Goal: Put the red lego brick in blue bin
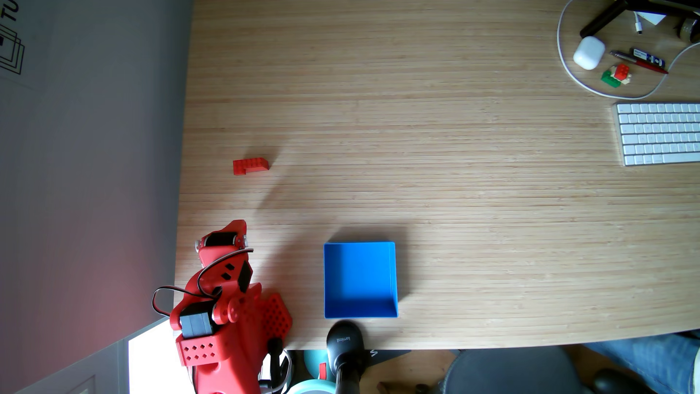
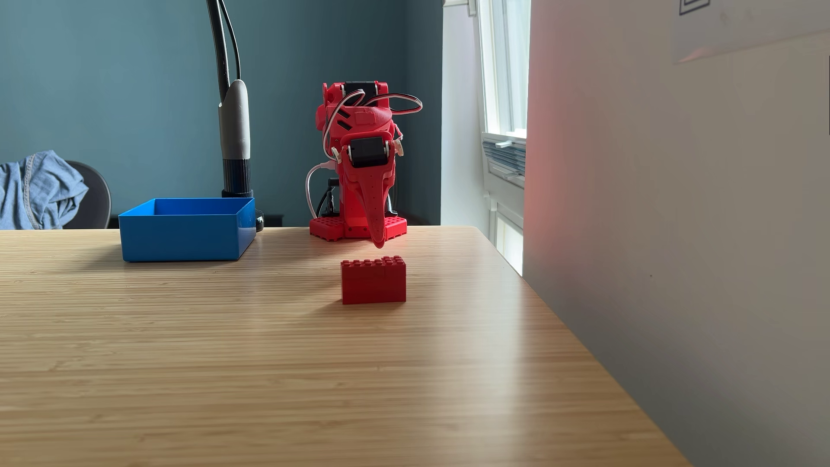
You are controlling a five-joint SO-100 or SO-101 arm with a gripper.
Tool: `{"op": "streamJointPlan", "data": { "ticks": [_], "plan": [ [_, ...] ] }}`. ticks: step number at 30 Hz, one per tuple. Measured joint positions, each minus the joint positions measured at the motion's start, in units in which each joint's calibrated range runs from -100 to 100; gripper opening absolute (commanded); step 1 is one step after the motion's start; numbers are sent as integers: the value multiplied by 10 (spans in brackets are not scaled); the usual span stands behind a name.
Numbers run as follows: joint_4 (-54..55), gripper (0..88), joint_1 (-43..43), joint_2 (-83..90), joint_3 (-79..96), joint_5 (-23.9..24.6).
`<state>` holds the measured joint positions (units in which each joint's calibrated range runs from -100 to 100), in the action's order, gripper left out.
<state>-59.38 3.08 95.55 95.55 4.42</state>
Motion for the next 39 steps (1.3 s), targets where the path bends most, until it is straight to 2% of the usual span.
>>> {"op": "streamJointPlan", "data": {
  "ticks": [20, 29, 32, 37, 39],
  "plan": [
    [0, 1, 0, 0, -2, 0],
    [-5, 22, 0, -18, -59, -9],
    [-6, 44, 0, -67, -104, -9],
    [-24, 173, 0, -202, -212, -5],
    [-32, 199, 0, -261, -256, -7]
  ]
}}
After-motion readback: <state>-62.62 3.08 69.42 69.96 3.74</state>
